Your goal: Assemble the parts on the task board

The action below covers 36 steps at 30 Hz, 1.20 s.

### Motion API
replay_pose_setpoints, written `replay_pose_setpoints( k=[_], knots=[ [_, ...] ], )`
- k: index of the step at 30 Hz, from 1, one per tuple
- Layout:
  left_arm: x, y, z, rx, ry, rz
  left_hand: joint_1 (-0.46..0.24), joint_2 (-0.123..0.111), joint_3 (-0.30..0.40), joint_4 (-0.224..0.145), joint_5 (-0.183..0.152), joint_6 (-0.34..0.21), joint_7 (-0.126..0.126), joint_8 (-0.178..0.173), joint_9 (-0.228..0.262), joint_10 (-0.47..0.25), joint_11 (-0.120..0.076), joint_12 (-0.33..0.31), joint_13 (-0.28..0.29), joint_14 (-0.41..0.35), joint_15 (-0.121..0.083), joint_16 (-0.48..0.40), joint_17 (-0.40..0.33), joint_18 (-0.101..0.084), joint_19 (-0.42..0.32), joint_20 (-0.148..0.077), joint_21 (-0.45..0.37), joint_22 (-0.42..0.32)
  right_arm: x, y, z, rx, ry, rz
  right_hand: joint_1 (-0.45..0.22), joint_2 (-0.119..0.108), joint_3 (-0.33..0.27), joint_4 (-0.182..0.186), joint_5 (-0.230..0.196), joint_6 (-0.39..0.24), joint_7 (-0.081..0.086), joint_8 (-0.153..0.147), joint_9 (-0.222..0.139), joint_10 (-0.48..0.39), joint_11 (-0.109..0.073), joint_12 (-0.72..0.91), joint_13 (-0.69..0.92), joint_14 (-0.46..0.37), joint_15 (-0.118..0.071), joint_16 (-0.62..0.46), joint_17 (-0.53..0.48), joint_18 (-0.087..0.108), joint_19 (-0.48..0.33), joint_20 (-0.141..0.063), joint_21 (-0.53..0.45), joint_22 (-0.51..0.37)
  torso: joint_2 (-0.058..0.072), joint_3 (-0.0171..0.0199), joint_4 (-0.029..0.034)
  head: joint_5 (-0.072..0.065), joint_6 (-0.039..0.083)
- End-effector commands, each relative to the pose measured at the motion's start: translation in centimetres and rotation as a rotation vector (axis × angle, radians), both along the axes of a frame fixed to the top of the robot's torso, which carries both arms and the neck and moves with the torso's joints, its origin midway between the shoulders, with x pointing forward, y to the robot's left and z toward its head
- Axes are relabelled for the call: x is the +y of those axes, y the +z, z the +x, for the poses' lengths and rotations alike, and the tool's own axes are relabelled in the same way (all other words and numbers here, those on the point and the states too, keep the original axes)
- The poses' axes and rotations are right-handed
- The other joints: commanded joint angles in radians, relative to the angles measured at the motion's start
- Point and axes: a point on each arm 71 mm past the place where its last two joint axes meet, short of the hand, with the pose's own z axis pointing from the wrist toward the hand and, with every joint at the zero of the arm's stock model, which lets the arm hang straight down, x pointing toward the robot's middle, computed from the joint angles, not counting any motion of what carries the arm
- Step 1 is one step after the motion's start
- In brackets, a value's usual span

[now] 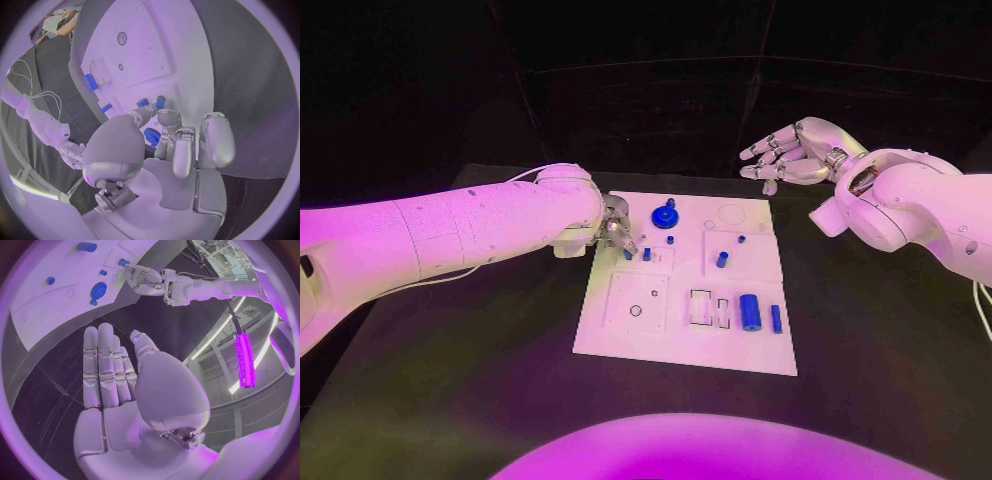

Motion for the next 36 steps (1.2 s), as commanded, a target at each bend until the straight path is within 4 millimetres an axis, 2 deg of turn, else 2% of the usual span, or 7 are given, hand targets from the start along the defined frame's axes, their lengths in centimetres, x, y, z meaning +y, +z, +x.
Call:
replay_pose_setpoints(
  k=[1,8,16,22,24,26,36],
  knots=[
    [0.1,-0.9,-0.5,0.063,-0.014,0.040,-0.004,0.007,0.104,-0.103,0.005,0.001,-0.010,0.003,0.000,0.005,-0.001,0.001,-0.003,0.108,-0.008,0.003,0.263,0.008,0.005,-0.001,0.000,-0.001,0.1,0.2,0.0,-0.003,0.009,0.006,0.010,-0.003,0.004,0.000,0.005,0.002,0.006,-0.001,0.000,-0.001,-0.002,-0.004,-0.001,0.003,0.000,-0.006,0.001,0.004,0.008,0.001,-0.004,-0.001,0.000,0.0004,0.0019,0.000,-0.001],
    [0.3,-0.9,-0.3,0.054,-0.002,0.039,-0.047,-0.011,0.019,-0.076,-0.002,0.011,-0.021,0.009,-0.001,0.007,-0.009,-0.004,-0.016,0.108,-0.013,0.003,0.263,0.008,0.005,-0.005,0.000,0.002,0.1,0.2,0.0,-0.002,0.010,0.006,0.010,-0.004,0.006,0.000,0.006,0.002,0.006,-0.001,0.000,-0.001,-0.002,-0.004,-0.003,0.003,0.001,-0.008,0.002,0.004,0.009,0.001,-0.005,-0.001,0.000,0.0000,0.0024,-0.001,-0.001],
    [0.6,-0.8,0.1,0.036,0.018,0.034,-0.106,-0.024,-0.173,0.001,-0.004,0.034,-0.025,0.007,-0.011,0.005,-0.012,0.005,-0.012,0.108,-0.017,0.003,0.263,0.007,0.007,-0.010,0.001,0.008,0.1,0.2,0.0,-0.003,0.007,0.006,0.008,-0.006,0.006,0.002,0.006,0.002,0.006,-0.001,0.000,-0.001,-0.001,-0.004,-0.004,0.003,0.001,-0.009,0.003,0.004,0.008,0.002,-0.005,-0.001,0.000,-0.0002,0.0016,0.000,0.000],
    [0.8,-0.8,0.2,0.020,0.031,0.026,-0.139,-0.029,-0.276,0.058,-0.006,0.041,-0.024,0.003,-0.017,0.004,-0.011,0.009,-0.011,0.108,-0.016,0.003,0.263,0.005,0.010,-0.010,0.004,0.014,0.1,0.2,0.0,-0.004,0.006,0.006,0.002,-0.008,0.006,0.006,0.005,0.000,0.007,-0.002,0.000,-0.001,0.000,-0.004,-0.006,0.003,0.002,-0.011,0.004,0.003,0.008,0.002,-0.006,-0.002,0.000,-0.0005,0.0018,0.000,0.003],
    [0.9,-0.7,0.2,0.008,0.039,0.018,-0.133,-0.022,-0.319,0.081,-0.041,0.043,-0.025,0.002,-0.020,0.004,-0.011,0.011,-0.011,0.108,-0.018,0.003,0.263,0.005,0.010,-0.010,0.005,0.017,0.1,0.2,0.0,-0.004,0.006,0.006,0.000,-0.009,0.006,0.007,0.005,0.000,0.007,-0.002,0.000,-0.001,0.000,-0.004,-0.007,0.003,0.002,-0.011,0.004,0.003,0.008,0.002,-0.007,-0.002,0.000,-0.0008,0.0019,-0.001,0.003],
    [1.0,-0.6,0.2,-0.004,0.046,0.011,-0.124,-0.018,-0.347,0.097,-0.056,0.044,-0.025,0.001,-0.022,0.004,-0.012,0.013,-0.011,0.108,-0.018,0.003,0.263,0.005,0.011,-0.011,0.006,0.019,0.1,0.2,0.0,-0.004,0.006,0.006,0.000,-0.009,0.006,0.007,0.005,0.000,0.007,-0.002,0.000,-0.001,0.000,-0.004,-0.007,0.003,0.002,-0.011,0.004,0.003,0.008,0.002,-0.007,-0.002,0.000,-0.0005,0.0021,-0.001,0.002],
    [1.3,0.1,0.3,-0.079,0.085,-0.145,-0.090,-0.001,-0.431,0.152,-0.066,0.037,-0.023,-0.002,-0.028,-0.012,-0.010,-0.001,-0.032,0.108,-0.017,0.003,0.263,0.011,0.001,-0.011,-0.019,-0.006,0.0,0.2,0.0,-0.005,0.003,0.006,-0.004,-0.010,0.005,0.010,0.004,-0.001,0.008,-0.002,0.000,-0.001,0.001,-0.004,-0.009,0.003,0.003,-0.013,0.005,0.003,0.008,0.003,-0.008,-0.002,-0.001,-0.0001,0.0023,-0.006,0.004]
  ],
)
